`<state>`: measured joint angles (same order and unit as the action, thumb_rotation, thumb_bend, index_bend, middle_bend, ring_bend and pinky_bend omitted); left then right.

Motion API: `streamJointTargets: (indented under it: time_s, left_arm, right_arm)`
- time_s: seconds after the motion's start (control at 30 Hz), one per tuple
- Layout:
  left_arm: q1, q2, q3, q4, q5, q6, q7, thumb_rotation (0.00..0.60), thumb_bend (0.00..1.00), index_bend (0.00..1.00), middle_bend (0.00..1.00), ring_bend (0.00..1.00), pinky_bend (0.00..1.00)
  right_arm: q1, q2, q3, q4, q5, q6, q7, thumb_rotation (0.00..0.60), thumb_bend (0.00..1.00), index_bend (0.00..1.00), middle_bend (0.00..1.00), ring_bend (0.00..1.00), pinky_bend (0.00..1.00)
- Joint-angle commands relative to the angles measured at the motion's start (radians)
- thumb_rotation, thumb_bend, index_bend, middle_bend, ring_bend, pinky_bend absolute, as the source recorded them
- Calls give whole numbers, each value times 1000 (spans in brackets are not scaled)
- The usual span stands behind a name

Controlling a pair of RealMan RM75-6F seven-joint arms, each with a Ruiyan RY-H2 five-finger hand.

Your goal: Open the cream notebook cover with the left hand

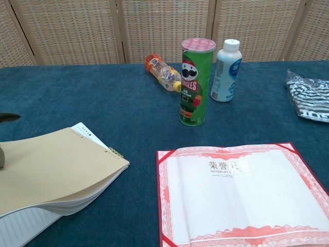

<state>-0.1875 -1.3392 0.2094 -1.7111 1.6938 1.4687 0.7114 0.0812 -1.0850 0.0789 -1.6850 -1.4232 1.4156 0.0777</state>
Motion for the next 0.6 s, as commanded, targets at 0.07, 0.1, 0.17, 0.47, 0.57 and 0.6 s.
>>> streamJointTargets:
  time_s: [0.07,0.1,0.17,0.47,0.57,0.6]
  left_arm:
    - [21,21,8,16,16,15,-23,600,688,824,0,0,0]
    - [25,27,11,19,23,19,-27,600,688,824,0,0,0]
    - [34,36,16,23,38,27,-35,600,688,824,0,0,0]
    - [72,64,28,41,77,49,-76,600,689,824,0,0,0]
    - [69,61,6,42,75,46,-89,600,688,824,0,0,0]
    - [65,60,-3,41,76,43,-92,600,688,824,0,0,0]
  right_arm:
    - [0,0,0,-1,1,1,-2,600,52,30,0,0,0]
    - [0,0,0,-1,1,1,-2,600,53,30,0,0,0]
    - [0,0,1,-1,1,1,-4,600,52,30,0,0,0]
    - [0,-1,2,0,3,1,-4,600,51,30,0,0,0]
    - [0,-1,1,0,1,1,-6,600,50,30,0,0,0]
    - [-1,-1,1,0,0,2,-7,600,52,30,0,0,0]
